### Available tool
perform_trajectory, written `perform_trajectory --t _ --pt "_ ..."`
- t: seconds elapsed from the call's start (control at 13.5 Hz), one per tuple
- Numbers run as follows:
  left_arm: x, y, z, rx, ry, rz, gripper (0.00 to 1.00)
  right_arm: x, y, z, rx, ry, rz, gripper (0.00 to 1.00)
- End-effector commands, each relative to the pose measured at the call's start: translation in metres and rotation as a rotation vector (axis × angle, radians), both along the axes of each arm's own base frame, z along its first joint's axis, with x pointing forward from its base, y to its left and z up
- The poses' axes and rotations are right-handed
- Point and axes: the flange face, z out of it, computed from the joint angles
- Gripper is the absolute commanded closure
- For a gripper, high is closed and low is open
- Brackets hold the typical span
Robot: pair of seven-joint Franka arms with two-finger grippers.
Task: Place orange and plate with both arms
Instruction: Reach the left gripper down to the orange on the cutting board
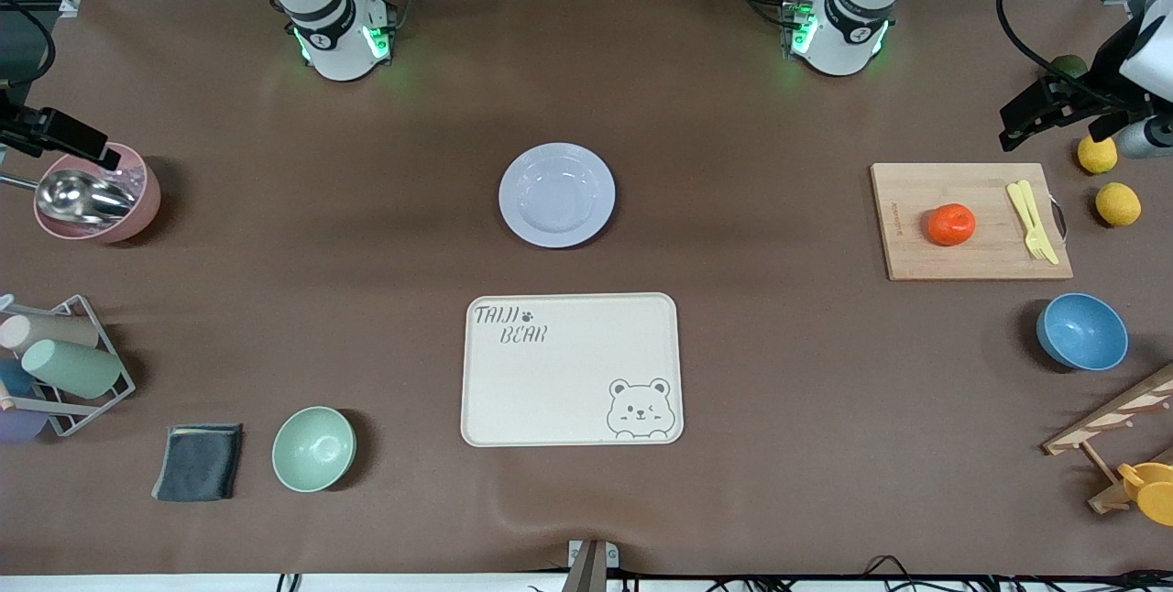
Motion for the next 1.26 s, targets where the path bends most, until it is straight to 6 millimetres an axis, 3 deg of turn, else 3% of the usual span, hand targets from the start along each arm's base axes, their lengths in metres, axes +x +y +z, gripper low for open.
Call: perform_trajectory --t 0.0,0.15,0.22,0.37,0.52,0.59,0.74,0.89,1.11,1.19 --pt "0.008 0.007 0.002 0.013 -0.001 0.002 0.00 -0.005 0.000 0.006 0.017 -0.002 0.000 0.00" --pt "0.038 0.037 -0.001 0.004 -0.023 0.078 0.00 -0.005 0.000 0.007 0.016 -0.005 0.000 0.00" --pt "0.039 0.039 -0.008 0.007 -0.009 0.068 0.00 -0.005 0.000 0.007 0.016 -0.004 0.000 0.00" --pt "0.046 0.042 -0.058 0.018 0.087 0.074 0.00 -0.005 0.000 0.007 0.016 -0.004 0.000 0.00" --pt "0.062 0.070 -0.121 0.016 0.145 0.120 0.00 -0.004 0.002 0.005 0.017 -0.001 0.003 0.00" --pt "0.061 0.075 -0.151 0.019 0.144 0.120 0.00 -0.004 0.003 0.006 0.016 -0.002 0.006 0.00" --pt "0.050 0.100 -0.205 0.017 0.126 0.152 0.00 -0.002 0.007 0.003 0.015 0.004 0.013 0.00" --pt "0.034 0.113 -0.246 0.003 0.149 0.179 0.00 -0.001 0.009 0.001 0.015 0.007 0.018 0.00" --pt "0.005 0.117 -0.300 -0.002 0.240 0.188 0.00 0.001 0.024 0.000 0.012 0.011 0.048 0.00" --pt "-0.007 0.136 -0.318 -0.013 0.261 0.194 0.00 0.001 0.028 -0.001 0.007 0.013 0.056 0.00"
